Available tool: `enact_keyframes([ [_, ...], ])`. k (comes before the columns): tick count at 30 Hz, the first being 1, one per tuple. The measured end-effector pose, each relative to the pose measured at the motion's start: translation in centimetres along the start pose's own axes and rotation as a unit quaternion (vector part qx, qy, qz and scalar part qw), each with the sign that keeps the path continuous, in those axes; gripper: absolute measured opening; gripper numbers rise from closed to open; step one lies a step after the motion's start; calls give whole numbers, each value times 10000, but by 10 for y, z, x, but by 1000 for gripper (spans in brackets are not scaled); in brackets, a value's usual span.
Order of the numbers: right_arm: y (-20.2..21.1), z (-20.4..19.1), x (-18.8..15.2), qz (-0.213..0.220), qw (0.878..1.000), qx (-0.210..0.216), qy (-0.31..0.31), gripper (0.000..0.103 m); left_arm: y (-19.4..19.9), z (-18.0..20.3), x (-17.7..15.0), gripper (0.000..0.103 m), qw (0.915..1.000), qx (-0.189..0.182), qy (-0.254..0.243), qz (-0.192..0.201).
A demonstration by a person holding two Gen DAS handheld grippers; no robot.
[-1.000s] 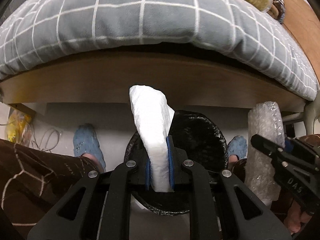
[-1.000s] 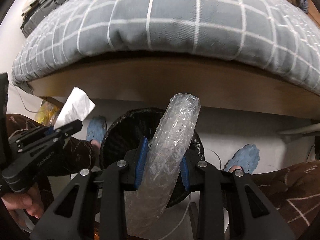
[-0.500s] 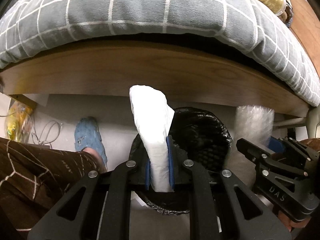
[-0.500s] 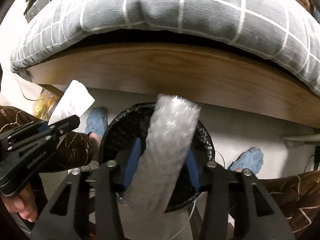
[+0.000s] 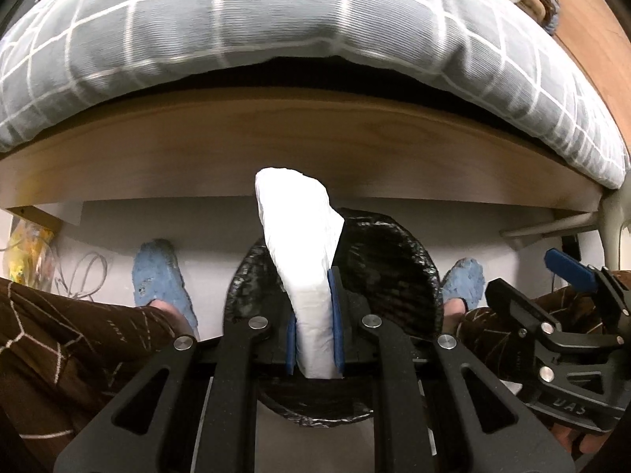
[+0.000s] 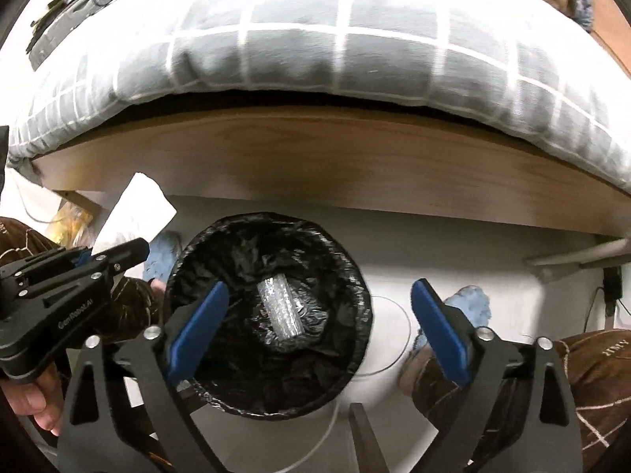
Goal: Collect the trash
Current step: 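Open the right tool to drop the bubble wrap while the left tool releases the tissue, then raise both open tools back toward the remaining trash on the bed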
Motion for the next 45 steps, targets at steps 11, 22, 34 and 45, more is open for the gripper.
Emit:
enact_keyframes([
  [11,17,40,4,162,9987,-277,-388,95,-4,32,-5,13,9996,-203,-144,-156],
  [22,17,46,3,162,9983,-326,-458,95,-8,30,-9,48,9995,81,-248,-164],
  [34,21,37,9,287,9982,-347,-399,95,4,14,-1,78,9996,226,-137,79],
  [45,57,37,30,720,9961,-289,-413,95,56,5,22,95,9969,332,-100,710],
])
Point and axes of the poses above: each gripper's, at about its wrist camera, not at the fingertips, and y roughly against the way its jaws point, z to its right, x to its top, the point moved 9 cm from there along -y, roughly the way its jaws point, and after that the axes turned 6 degrees about z, right-handed, at the moved point
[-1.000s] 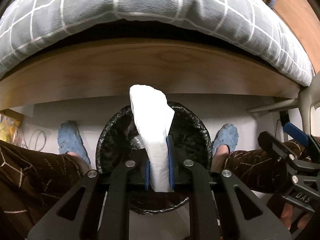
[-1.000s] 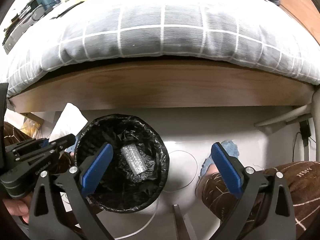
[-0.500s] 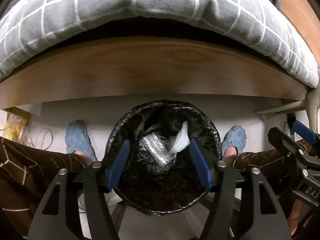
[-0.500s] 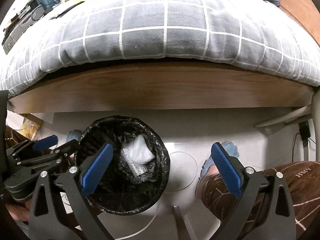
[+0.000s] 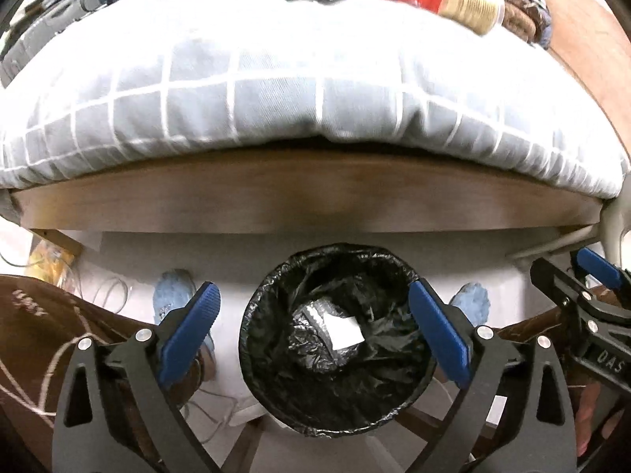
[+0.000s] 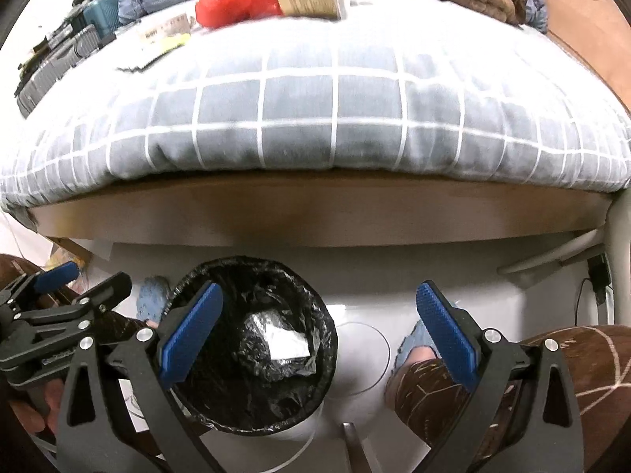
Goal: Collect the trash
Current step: 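Raise both open tools back toward the remaining trash on the bed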
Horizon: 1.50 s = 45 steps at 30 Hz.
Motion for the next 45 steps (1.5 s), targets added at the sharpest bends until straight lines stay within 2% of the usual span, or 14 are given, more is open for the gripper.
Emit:
enact_keyframes([
  [11,40,1,35,495,9988,0,4,95,58,-5,34,97,9982,43,-60,588],
  [23,87,6,77,1020,9947,-74,-39,95,110,-5,70,97,9938,-66,104,1101],
  [33,111,1,102,1255,9921,-49,55,95,137,-1,97,97,9912,-199,185,1293],
  [45,116,-4,146,1439,9894,-38,180,95,137,-1,131,97,9907,-185,208,1333],
])
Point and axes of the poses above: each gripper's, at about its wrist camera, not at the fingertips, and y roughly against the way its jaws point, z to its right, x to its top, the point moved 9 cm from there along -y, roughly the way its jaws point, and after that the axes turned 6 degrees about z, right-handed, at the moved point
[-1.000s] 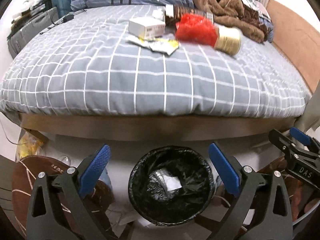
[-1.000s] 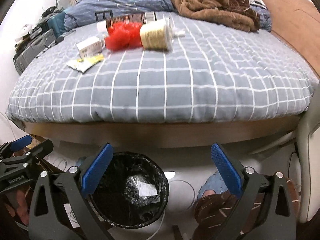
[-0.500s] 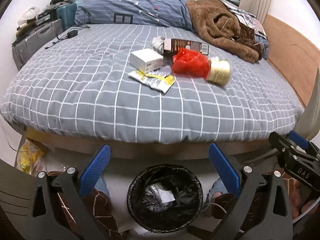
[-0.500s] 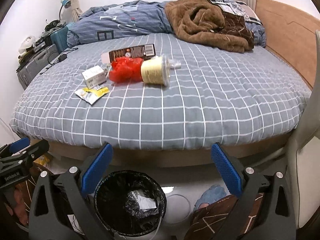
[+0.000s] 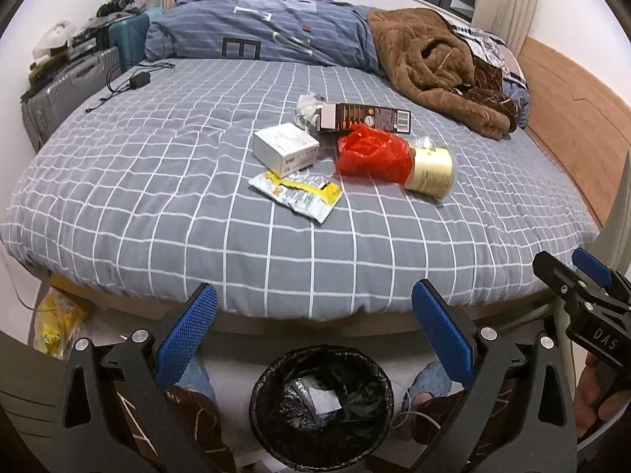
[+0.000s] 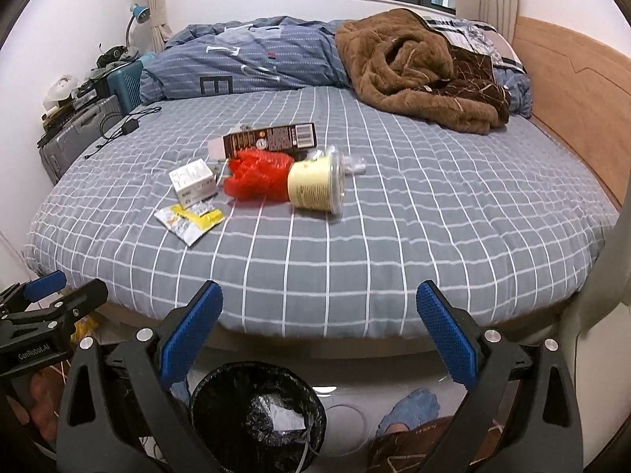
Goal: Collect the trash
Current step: 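Raise both open tools back toward the remaining trash on the bed, then grasp the cream can with the right tool while the left tool grasps the yellow wrapper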
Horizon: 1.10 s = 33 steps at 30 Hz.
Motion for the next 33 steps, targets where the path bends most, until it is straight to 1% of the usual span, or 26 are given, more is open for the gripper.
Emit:
enact_keyframes([
  [8,-28,6,29,12,10000,6,-46,95,-24,1,28,97,10000,22,-18,-19],
  [14,-57,11,48,14,10000,-11,-51,95,-55,0,50,97,10000,8,26,-44],
  [20,-89,16,64,-7,10000,-28,-31,95,-88,-7,65,97,9998,-16,139,-108],
  [24,-113,15,69,-92,10000,-20,-15,95,-111,-13,71,97,9996,-6,179,-195],
  [33,-160,5,64,-283,9995,118,-42,95,-158,-24,72,97,9990,-18,189,-404],
])
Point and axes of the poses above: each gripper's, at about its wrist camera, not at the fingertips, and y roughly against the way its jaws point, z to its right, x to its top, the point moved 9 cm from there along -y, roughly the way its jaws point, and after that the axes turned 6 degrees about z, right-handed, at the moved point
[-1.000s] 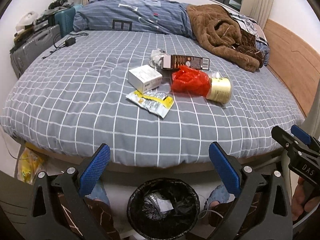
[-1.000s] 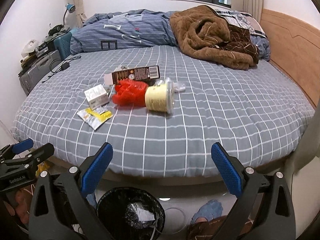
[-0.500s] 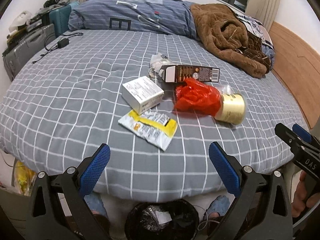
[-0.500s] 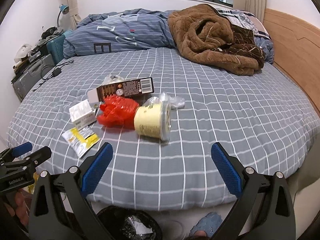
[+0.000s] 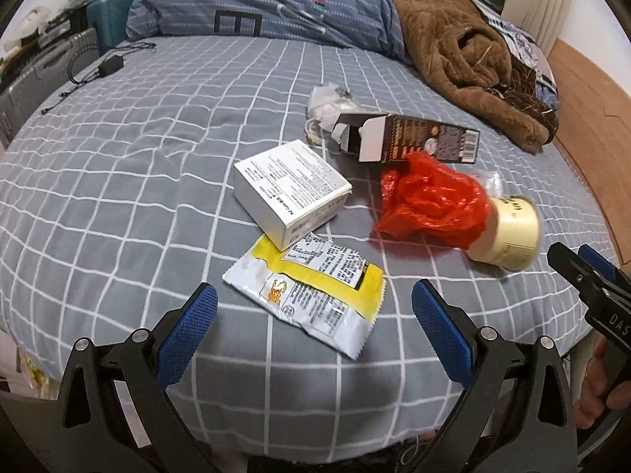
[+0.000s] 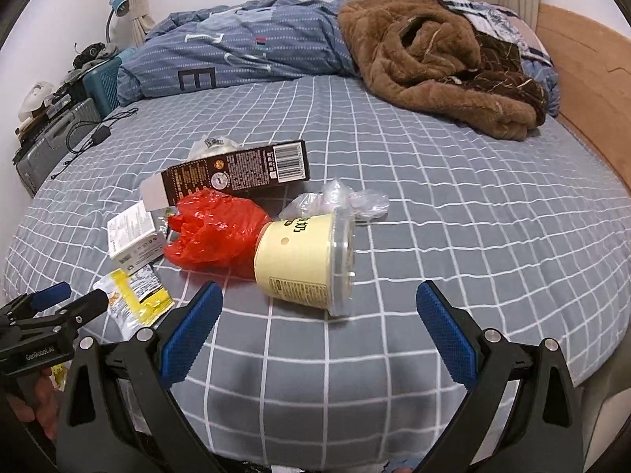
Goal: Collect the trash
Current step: 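Grasp the cream can with the right tool while the left tool grasps the yellow wrapper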
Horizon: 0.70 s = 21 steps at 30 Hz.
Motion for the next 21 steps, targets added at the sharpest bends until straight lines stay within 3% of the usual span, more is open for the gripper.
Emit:
enact_keyframes([
  [10,-42,-7,-3,-208,9998,66,-40,95,-38,6,-4,96,9996,-25,-202,-198],
  [13,-50,-8,-4,-265,9995,105,-127,90,-44,10,-5,93,9992,-14,-317,-222],
  [18,-56,-11,-5,-298,9993,159,-179,76,-53,18,-11,69,9982,-96,-448,-387],
  [20,-57,-12,-5,-327,9992,168,-161,68,-55,23,-14,49,9975,-183,-538,-422],
  [21,-57,-12,-5,-306,9992,178,-162,68,-56,25,-16,47,9971,-256,-546,-468],
])
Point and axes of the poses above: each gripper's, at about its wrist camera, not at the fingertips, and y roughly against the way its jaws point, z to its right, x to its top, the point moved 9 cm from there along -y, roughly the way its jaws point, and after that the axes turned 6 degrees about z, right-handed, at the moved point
